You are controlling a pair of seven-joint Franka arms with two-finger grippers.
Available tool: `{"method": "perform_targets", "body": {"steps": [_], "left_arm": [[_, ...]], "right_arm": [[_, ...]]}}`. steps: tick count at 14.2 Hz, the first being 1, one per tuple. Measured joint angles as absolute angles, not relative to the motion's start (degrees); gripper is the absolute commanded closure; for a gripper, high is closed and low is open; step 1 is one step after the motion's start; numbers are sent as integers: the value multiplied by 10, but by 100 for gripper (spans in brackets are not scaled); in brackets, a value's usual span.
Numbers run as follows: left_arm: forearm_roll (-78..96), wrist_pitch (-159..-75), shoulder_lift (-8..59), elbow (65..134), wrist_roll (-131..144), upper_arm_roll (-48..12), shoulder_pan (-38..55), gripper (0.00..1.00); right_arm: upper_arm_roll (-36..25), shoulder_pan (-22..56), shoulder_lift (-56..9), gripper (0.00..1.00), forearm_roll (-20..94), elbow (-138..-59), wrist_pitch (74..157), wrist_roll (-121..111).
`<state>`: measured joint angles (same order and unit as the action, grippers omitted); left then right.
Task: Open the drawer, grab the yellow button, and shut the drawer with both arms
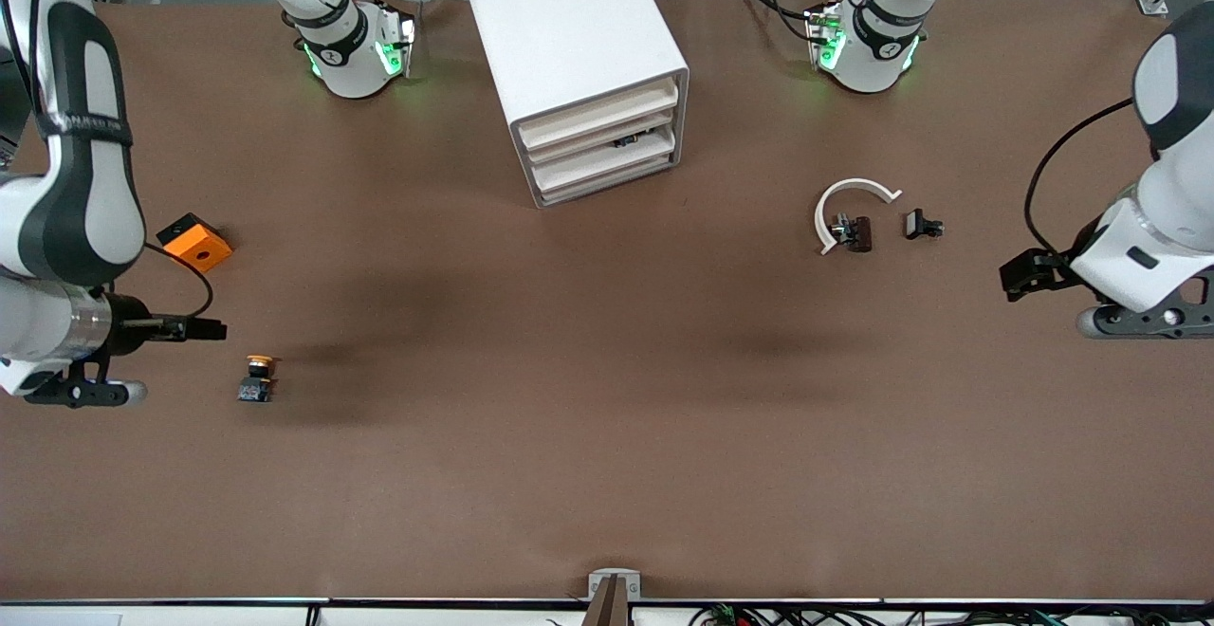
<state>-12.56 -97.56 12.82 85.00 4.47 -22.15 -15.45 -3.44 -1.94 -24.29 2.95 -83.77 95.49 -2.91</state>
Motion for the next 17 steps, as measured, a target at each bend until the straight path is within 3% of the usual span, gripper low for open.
{"method": "perform_targets", "body": {"steps": [9,17], "left_arm": [[-74,-914,59,853,34,-222,-176,0],[-30,-877,2,877,35,-209,-169,0]], "right_arm": [[-34,-2,-144,0,21,-821,834,-5],[-32,5,-99,0,21,-806,801,12]]}}
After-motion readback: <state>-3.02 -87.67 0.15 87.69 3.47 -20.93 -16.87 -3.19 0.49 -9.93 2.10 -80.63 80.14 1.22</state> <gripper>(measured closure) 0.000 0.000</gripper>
